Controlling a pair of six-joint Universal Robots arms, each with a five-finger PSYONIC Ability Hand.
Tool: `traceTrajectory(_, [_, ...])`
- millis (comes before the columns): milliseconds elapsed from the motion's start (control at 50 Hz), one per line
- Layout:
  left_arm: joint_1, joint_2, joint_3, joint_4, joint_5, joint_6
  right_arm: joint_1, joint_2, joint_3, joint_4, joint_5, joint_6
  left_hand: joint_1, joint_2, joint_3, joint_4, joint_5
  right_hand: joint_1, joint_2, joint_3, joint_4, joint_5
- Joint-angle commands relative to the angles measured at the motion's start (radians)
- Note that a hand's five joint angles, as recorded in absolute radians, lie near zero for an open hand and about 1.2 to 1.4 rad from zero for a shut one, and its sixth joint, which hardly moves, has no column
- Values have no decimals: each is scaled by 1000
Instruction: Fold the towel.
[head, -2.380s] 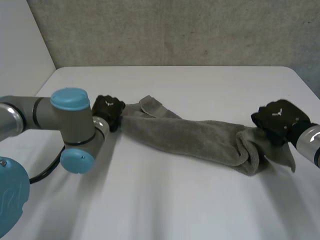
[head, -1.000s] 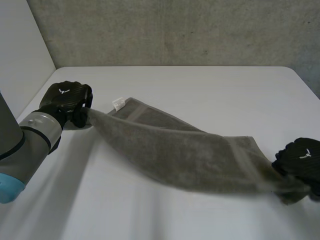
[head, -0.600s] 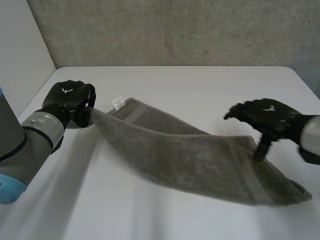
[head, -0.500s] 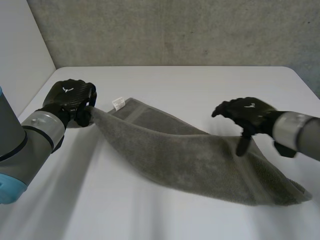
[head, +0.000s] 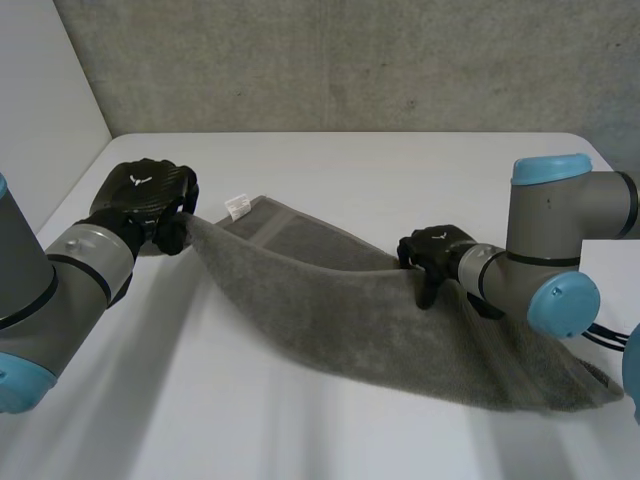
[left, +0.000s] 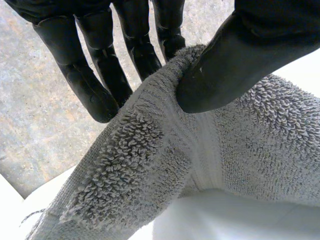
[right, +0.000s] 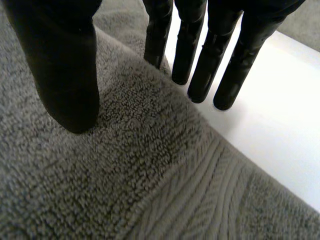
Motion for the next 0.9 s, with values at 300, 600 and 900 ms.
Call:
traceTrajectory(300, [0,-117,221,104,-12,9,2,-152,-32,-331,92,-67,-79,-129,-153,-123,-267,699,701,702,698,705])
traceTrajectory(600, [-18,-284,681,267,-126,2,8,-325,89,-811,163,-150,-79,-129,-153,-123,-267,699,701,702,698,705])
traceTrajectory(900, [-60,-283,216,246,-94,100,16,-317,376,-415,84,-375,-79,-129,-153,-123,-267,699,701,702,698,705])
